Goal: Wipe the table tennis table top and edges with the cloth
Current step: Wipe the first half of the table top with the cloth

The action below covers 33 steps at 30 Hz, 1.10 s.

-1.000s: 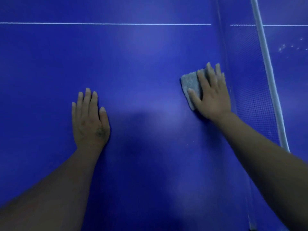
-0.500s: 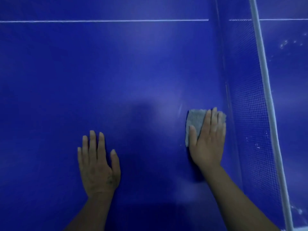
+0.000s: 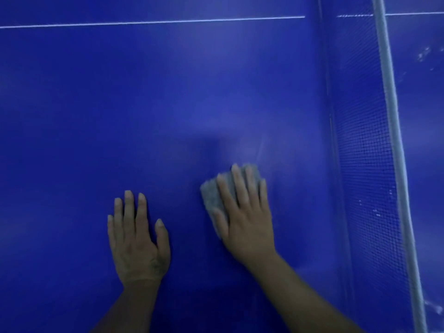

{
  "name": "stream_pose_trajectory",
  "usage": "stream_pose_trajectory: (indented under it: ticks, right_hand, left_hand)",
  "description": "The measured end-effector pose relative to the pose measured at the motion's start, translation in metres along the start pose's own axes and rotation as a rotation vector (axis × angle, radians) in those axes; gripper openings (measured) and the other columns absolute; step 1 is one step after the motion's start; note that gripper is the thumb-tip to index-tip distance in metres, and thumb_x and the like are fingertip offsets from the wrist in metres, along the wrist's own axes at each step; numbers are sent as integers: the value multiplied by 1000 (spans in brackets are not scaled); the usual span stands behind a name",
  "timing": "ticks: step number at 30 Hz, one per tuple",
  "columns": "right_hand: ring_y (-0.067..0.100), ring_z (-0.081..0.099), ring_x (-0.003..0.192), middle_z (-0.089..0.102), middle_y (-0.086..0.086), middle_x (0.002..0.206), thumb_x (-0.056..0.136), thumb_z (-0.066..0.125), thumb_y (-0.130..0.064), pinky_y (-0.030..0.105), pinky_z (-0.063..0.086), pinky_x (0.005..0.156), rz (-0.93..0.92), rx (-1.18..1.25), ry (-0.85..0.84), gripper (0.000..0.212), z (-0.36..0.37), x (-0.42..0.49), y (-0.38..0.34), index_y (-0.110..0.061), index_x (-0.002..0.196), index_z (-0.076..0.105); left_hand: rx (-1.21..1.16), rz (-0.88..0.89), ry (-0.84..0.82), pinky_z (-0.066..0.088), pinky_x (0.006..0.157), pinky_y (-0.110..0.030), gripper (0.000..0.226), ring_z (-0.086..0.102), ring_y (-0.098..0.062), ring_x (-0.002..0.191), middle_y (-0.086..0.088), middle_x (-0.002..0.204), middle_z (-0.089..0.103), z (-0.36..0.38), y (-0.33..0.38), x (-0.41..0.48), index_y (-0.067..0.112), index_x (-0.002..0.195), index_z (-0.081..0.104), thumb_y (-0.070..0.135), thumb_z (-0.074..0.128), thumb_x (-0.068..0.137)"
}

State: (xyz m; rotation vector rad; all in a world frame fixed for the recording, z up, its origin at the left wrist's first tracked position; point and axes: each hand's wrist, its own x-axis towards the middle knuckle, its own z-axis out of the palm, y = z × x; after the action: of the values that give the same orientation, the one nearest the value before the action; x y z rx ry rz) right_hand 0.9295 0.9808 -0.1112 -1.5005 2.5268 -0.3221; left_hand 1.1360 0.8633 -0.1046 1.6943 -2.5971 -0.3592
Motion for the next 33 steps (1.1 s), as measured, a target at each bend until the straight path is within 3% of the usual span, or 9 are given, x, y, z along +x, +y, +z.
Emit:
stream_pose_trajectory:
  ticks: [3, 6, 10, 13, 18, 27, 33]
  right_hand:
    - [33, 8, 166, 10, 7, 179, 111, 43, -53, 60, 7, 133, -37, -32, -46, 68, 2, -28, 4, -25, 170, 23]
    - [35, 14, 165, 18, 11, 177, 111, 43, -51, 58, 7, 133, -79, -29, 8, 64, -6, 15, 26, -23, 168, 32]
    - [42, 19, 162, 23, 17, 175, 110, 40, -51, 55, 11, 133, 94, -61, 87, 65, -28, 103, 83, -18, 166, 35]
    - [37, 14, 164, 19, 13, 177, 111, 36, -53, 53, 10, 133, 247, -71, 108, 66, -45, 128, 117, -21, 168, 31]
    - [40, 13, 164, 18, 15, 177, 113, 34, -50, 55, 12, 133, 395, -78, 175, 64, -43, 70, 119, -18, 169, 29]
    - [34, 3, 166, 8, 11, 179, 113, 33, -48, 54, 9, 134, 518, -77, 117, 65, -9, -101, 26, -21, 171, 22]
    - [40, 4, 165, 6, 18, 178, 114, 31, -48, 57, 8, 133, 572, -83, 107, 65, -18, -71, 31, -22, 172, 15]
  left_hand:
    - [-1, 1, 7, 11, 135, -55, 68, 6, -25, 168, -6, 180, 17, 0, 2, -1, 8, 169, 30, 38, 37, 108]
    - [2, 6, 19, 11, 135, -54, 68, 5, -23, 168, -5, 180, 16, 0, 1, -1, 9, 169, 29, 39, 36, 108]
    - [5, 15, 34, 9, 136, -53, 67, 5, -23, 168, -6, 180, 17, 2, 1, -1, 11, 170, 28, 39, 35, 109]
    - [9, 15, 47, 9, 136, -52, 67, 5, -22, 168, -5, 180, 17, 3, 1, -1, 12, 170, 28, 39, 35, 109]
    - [-28, 42, 100, 12, 135, -54, 65, 8, -23, 168, -5, 180, 18, 5, -1, -1, 11, 169, 31, 38, 38, 109]
    - [-33, 72, 122, 10, 136, -53, 65, 9, -27, 168, -9, 180, 18, 3, 0, -4, 11, 169, 31, 39, 35, 111]
    - [-43, 73, 132, 8, 136, -52, 67, 8, -28, 168, -10, 180, 16, 3, 2, -4, 11, 169, 29, 41, 32, 110]
